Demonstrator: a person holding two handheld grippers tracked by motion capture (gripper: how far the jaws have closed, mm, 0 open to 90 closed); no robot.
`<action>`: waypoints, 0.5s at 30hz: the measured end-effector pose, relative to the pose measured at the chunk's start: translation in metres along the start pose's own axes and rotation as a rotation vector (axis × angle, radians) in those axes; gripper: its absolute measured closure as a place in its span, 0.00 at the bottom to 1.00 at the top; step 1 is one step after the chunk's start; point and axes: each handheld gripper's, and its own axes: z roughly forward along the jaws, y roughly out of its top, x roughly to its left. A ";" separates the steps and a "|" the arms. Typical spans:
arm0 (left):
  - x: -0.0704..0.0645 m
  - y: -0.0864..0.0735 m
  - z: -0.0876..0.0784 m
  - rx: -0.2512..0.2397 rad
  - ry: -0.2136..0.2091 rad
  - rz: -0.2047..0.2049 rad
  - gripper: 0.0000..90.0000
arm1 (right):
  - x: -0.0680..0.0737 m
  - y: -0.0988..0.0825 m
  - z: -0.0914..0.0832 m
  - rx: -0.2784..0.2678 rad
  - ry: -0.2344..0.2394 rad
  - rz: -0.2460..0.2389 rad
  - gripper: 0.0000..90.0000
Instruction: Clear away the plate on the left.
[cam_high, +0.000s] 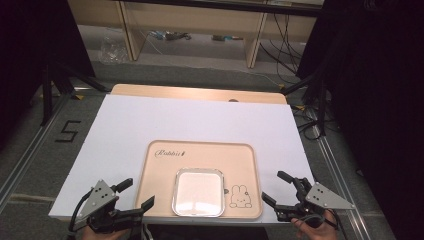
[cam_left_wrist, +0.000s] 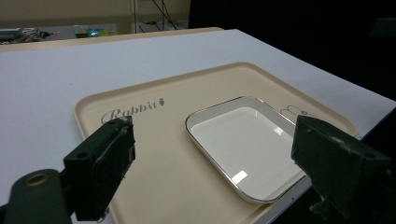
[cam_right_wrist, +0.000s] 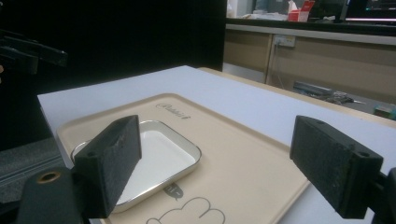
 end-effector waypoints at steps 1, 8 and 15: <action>-0.001 -0.001 0.000 -0.003 0.002 0.002 0.15 | 0.000 0.000 0.000 -0.002 0.001 0.000 0.19; -0.009 -0.003 -0.004 -0.009 0.009 0.011 0.15 | 0.001 0.000 0.001 -0.006 0.009 0.003 0.18; -0.010 -0.004 -0.006 -0.008 0.012 0.011 0.15 | 0.001 -0.001 0.001 -0.017 -0.008 0.001 0.18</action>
